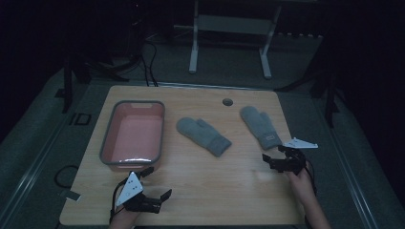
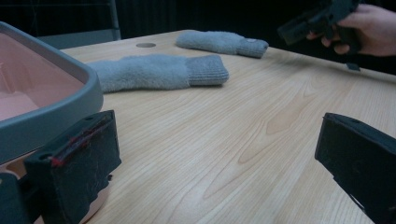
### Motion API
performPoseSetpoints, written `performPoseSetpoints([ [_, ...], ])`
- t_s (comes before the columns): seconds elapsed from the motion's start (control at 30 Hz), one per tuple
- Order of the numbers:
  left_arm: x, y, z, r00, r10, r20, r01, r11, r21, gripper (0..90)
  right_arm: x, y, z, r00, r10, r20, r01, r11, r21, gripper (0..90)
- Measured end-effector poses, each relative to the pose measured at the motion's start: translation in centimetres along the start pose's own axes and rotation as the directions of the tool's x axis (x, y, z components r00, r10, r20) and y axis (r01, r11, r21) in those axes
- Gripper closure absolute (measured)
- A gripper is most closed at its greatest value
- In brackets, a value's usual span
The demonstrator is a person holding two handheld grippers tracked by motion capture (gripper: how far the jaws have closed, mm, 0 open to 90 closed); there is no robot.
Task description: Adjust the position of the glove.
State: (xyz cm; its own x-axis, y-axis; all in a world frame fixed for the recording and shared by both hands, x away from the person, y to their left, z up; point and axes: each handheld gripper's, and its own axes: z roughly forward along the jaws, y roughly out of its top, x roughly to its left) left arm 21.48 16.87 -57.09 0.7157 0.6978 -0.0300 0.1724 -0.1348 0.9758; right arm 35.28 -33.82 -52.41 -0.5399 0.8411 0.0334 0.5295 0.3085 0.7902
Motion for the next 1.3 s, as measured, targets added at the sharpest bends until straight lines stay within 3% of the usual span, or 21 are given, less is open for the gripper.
performPoseSetpoints([
  [0.23, 0.0, 0.0, 0.0, 1.0000, -0.006, -0.001, 0.006, 1.0000, -0.001, 0.3, 1.0, 2.6, 1.0, 0.9987, -0.050, -0.013, 0.050, 0.998, -0.036, 14.7],
  [0.43, 0.0, 0.0, -0.1, 1.0000, -0.009, 0.002, 0.009, 1.0000, 0.001, 0.2, 1.5, 4.8, 1.9, 0.9950, -0.077, -0.063, 0.074, 0.996, -0.042, 14.5],
  [0.63, 0.0, 0.0, -0.1, 1.0000, -0.008, 0.003, 0.008, 1.0000, 0.002, 0.2, 2.1, 6.3, 2.9, 0.9857, -0.072, -0.153, 0.066, 0.997, -0.043, 13.5],
  [0.83, 0.0, 0.0, -0.1, 1.0000, -0.009, 0.005, 0.009, 1.0000, 0.004, 0.2, 3.0, 7.4, 3.7, 0.9856, -0.093, -0.141, 0.086, 0.995, -0.053, 14.4],
  [0.87, -0.1, 0.0, -0.1, 0.9999, -0.009, 0.006, 0.009, 1.0000, 0.003, 0.2, 3.2, 7.5, 3.8, 0.9845, -0.096, -0.147, 0.090, 0.995, -0.049, 20.5],
  [0.9, 0.0, 0.0, -0.1, 0.9999, -0.011, 0.007, 0.011, 0.9999, 0.003, 0.2, 3.6, 7.9, 4.3, 0.9768, -0.111, -0.183, 0.109, 0.994, -0.020, 19.9],
  [1.0, -0.1, 0.0, -0.1, 0.9999, -0.012, 0.010, 0.012, 0.9999, 0.004, 0.2, 4.5, 8.4, 4.9, 0.9680, -0.162, -0.192, 0.159, 0.987, -0.031, 19.7],
  [1.2, -0.1, 0.0, -0.1, 0.9999, -0.010, 0.013, 0.010, 0.9999, 0.006, 0.2, 5.6, 9.5, 5.9, 0.9580, -0.194, -0.211, 0.192, 0.981, -0.032, 20.1],
  [1.3, -0.1, 0.0, -0.1, 0.9999, -0.010, 0.012, 0.010, 0.9999, 0.005, 0.2, 6.6, 10.4, 6.9, 0.9438, -0.243, -0.224, 0.242, 0.970, -0.035, 25.2],
])
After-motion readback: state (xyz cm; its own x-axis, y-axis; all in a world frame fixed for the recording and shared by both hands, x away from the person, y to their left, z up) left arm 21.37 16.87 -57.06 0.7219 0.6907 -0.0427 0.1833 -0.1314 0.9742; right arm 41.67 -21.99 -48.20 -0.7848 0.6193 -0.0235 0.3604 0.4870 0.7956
